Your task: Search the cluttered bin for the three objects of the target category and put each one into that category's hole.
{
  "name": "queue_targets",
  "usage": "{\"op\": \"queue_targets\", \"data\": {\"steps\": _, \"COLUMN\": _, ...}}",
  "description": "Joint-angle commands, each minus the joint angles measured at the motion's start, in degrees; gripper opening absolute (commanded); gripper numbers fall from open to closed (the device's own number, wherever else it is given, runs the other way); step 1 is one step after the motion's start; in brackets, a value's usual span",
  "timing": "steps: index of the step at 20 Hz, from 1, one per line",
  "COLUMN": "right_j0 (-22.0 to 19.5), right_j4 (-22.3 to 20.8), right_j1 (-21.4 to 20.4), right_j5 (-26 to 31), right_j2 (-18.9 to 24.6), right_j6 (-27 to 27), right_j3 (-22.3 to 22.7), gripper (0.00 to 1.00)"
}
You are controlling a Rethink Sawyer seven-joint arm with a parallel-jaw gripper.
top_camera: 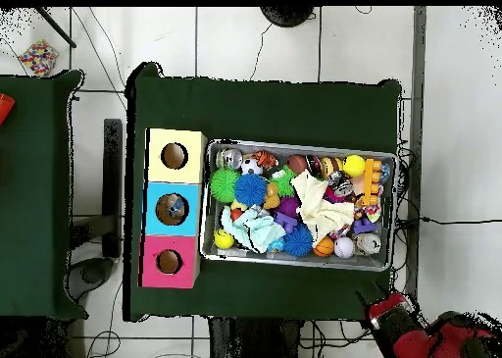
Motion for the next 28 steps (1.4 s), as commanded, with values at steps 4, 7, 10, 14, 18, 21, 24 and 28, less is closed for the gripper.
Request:
{"op": "queue_targets", "data": {"steps": 4, "right_j0": -5.6, "right_j4": 7.2, "right_j1": 3.4, "right_j5": -7.0, "right_j2": 11.1, "right_j6": -17.7, "right_j3": 2.5, "gripper": 1.0}}
{"op": "queue_targets", "data": {"steps": 7, "right_j0": -5.5, "right_j4": 5.9, "right_j1": 5.1, "right_j5": -6.0, "right_j2": 11.8, "right_j6": -17.2, "right_j3": 2.0, "gripper": 1.0}}
{"op": "queue_targets", "data": {"steps": 10, "right_j0": -4.5, "right_j4": 3.8, "right_j1": 7.3, "right_j5": -3.7, "right_j2": 12.1, "right_j6": -16.0, "right_j3": 1.1, "gripper": 1.0}}
{"op": "queue_targets", "data": {"steps": 14, "right_j0": -2.4, "right_j4": 0.9, "right_j1": 8.8, "right_j5": -2.7, "right_j2": 11.5, "right_j6": -11.9, "right_j3": 0.2, "gripper": 1.0}}
{"op": "queue_targets", "data": {"steps": 18, "right_j0": -1.8, "right_j4": 0.0, "right_j1": 9.8, "right_j5": -2.7, "right_j2": 11.4, "right_j6": -10.6, "right_j3": -0.4, "gripper": 1.0}}
{"op": "queue_targets", "data": {"steps": 21, "right_j0": -1.9, "right_j4": 1.1, "right_j1": 9.5, "right_j5": -2.7, "right_j2": 11.4, "right_j6": -11.6, "right_j3": 0.0, "gripper": 1.0}}
{"op": "queue_targets", "data": {"steps": 24, "right_j0": -2.0, "right_j4": 2.0, "right_j1": 9.8, "right_j5": -2.0, "right_j2": 11.4, "right_j6": -12.8, "right_j3": -0.1, "gripper": 1.0}}
{"op": "queue_targets", "data": {"steps": 28, "right_j0": -2.7, "right_j4": 3.6, "right_j1": 9.8, "right_j5": -1.3, "right_j2": 11.9, "right_j6": -16.0, "right_j3": -0.1, "gripper": 1.0}}
